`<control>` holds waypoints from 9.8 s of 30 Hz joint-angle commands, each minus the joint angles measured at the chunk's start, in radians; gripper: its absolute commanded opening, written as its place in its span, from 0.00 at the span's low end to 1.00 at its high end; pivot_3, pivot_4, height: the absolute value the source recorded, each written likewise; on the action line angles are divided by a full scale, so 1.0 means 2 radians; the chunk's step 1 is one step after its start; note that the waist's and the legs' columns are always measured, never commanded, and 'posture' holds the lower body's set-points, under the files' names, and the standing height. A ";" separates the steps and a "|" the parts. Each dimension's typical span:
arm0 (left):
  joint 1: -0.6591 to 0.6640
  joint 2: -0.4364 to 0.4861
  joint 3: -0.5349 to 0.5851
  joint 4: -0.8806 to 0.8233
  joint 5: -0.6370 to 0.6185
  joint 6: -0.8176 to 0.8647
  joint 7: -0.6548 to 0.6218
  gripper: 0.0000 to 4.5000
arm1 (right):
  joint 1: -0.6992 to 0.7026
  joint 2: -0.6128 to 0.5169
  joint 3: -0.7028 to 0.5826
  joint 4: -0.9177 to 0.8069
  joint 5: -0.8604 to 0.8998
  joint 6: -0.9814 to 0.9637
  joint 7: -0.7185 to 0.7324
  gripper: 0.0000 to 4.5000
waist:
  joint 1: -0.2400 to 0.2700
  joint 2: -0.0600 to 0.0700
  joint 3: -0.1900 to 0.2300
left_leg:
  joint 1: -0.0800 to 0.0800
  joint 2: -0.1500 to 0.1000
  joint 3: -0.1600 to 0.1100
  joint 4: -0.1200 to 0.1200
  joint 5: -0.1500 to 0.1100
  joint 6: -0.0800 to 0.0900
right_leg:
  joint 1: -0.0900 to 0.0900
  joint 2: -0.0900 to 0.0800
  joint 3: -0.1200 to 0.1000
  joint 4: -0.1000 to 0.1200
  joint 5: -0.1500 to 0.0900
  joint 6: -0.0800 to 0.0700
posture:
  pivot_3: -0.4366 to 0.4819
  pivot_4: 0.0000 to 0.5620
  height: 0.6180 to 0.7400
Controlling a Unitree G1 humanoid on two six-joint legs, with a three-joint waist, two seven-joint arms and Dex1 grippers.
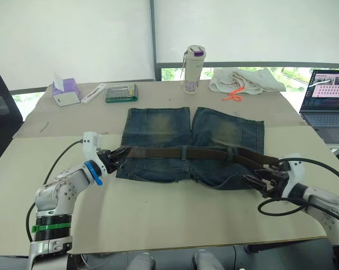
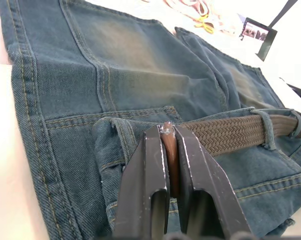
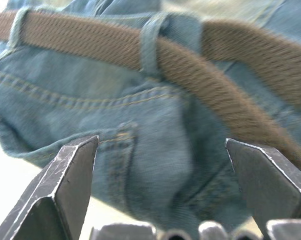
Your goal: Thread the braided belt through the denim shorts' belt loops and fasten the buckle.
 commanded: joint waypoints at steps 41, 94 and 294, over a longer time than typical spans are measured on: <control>-0.036 -0.093 -0.080 -0.030 0.013 0.002 0.009 0.00 | 0.105 -0.048 -0.158 0.148 -0.132 -0.094 -0.066 0.01 | 0.026 -0.003 -0.001 | 0.001 -0.005 -0.002 0.002 0.000 0.000 | 0.007 -0.005 -0.002 -0.003 -0.003 0.006 | 0.48 0.27 1.00; -0.033 -0.199 -0.107 -0.034 -0.032 0.043 0.022 0.00 | -0.062 0.343 -0.024 -0.044 0.294 0.056 -0.229 0.98 | 0.000 0.000 -0.001 | -0.001 -0.004 -0.003 0.001 0.000 0.000 | 0.001 -0.002 0.000 0.000 -0.001 0.002 | 0.48 0.27 1.00; 0.023 -0.211 0.014 -0.022 -0.133 0.014 0.093 0.22 | -0.168 0.421 0.052 0.080 0.108 0.042 -0.194 0.00 | -0.015 0.002 -0.002 | 0.000 0.013 -0.001 0.000 -0.002 0.002 | -0.002 0.015 0.001 0.000 0.002 -0.010 | 0.48 0.27 1.00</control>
